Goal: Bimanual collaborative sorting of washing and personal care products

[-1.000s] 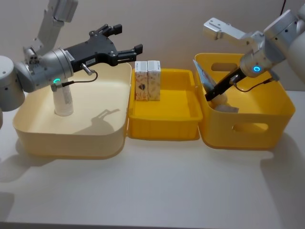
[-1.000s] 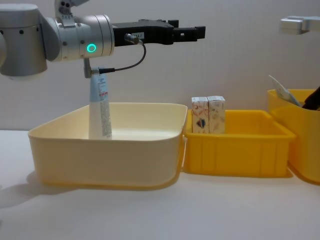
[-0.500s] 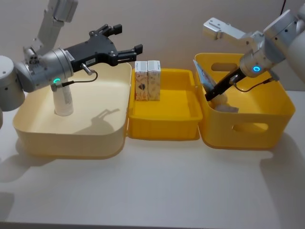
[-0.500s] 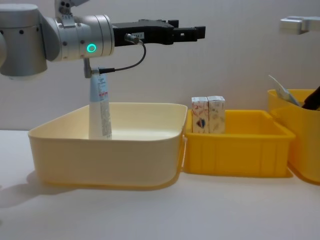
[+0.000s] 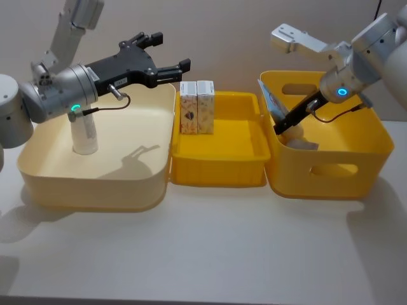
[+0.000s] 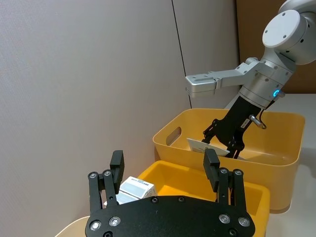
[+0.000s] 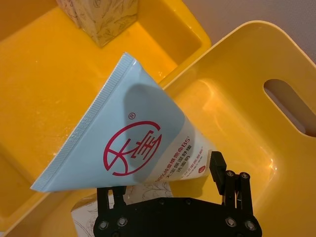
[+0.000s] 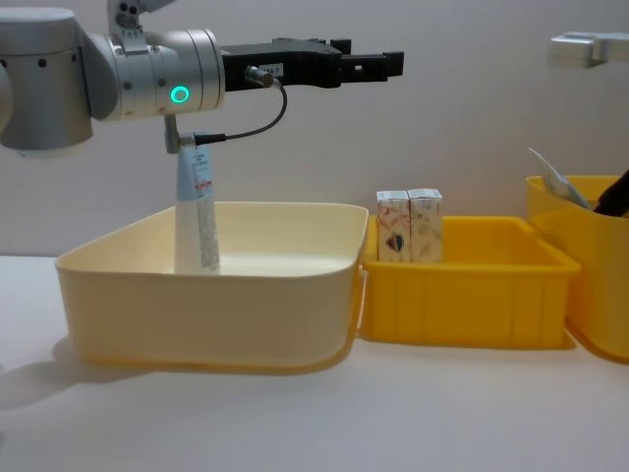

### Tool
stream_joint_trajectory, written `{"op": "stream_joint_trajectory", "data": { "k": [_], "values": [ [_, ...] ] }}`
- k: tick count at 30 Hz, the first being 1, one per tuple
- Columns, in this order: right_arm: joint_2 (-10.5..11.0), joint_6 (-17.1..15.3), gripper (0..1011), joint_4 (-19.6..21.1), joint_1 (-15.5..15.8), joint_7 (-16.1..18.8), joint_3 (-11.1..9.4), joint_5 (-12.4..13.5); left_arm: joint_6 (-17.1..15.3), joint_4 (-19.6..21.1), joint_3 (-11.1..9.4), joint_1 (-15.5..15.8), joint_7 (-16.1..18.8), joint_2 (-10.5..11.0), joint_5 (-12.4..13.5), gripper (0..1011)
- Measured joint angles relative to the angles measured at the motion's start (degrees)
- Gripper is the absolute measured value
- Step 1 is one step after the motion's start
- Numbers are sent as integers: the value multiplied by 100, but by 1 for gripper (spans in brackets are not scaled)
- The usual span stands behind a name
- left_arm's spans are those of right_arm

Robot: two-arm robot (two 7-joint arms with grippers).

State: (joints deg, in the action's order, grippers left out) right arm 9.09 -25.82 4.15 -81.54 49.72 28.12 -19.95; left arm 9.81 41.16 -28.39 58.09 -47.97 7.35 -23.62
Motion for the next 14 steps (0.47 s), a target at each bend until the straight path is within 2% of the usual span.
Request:
{"op": "stream_joint_trajectory", "data": {
  "k": [14],
  "values": [
    [-7,6,998,-16,-5,-8,-7,-7,0,0,0,0,0,0,0,1002]
  ]
}}
